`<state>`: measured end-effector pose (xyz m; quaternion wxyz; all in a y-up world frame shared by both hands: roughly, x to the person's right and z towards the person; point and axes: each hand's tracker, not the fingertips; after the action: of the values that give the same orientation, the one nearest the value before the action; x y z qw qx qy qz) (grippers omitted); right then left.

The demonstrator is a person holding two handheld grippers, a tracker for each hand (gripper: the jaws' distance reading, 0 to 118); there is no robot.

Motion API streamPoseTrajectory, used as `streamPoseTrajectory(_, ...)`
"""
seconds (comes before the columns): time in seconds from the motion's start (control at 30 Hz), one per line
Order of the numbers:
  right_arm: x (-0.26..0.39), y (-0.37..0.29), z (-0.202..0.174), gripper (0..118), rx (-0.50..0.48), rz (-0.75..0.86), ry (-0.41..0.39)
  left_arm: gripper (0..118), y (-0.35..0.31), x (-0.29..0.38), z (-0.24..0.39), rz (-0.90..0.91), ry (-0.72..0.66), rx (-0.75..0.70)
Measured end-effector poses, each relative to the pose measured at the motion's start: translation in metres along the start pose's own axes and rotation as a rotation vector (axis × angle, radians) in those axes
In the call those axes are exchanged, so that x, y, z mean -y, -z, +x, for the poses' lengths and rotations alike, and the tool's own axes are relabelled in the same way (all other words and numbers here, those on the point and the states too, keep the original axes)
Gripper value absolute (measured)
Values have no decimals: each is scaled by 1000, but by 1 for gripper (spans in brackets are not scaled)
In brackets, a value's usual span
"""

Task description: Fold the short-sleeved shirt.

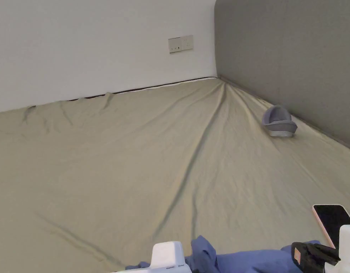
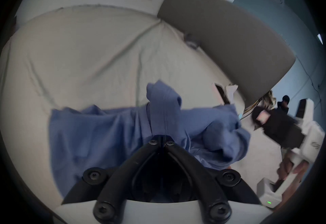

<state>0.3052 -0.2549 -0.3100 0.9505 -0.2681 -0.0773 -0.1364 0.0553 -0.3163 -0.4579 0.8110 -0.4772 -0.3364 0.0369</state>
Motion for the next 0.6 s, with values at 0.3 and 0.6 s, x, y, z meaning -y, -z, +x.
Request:
streamPoseTrajectory(0.3,-1,5,-4,0,-7,-17,-6,0,26,2,-17,-48,-258,225)
streamPoseTrajectory(0.6,0,6,-7,0,-32,-2,8,118,-107,-1,-73,287,-313,96)
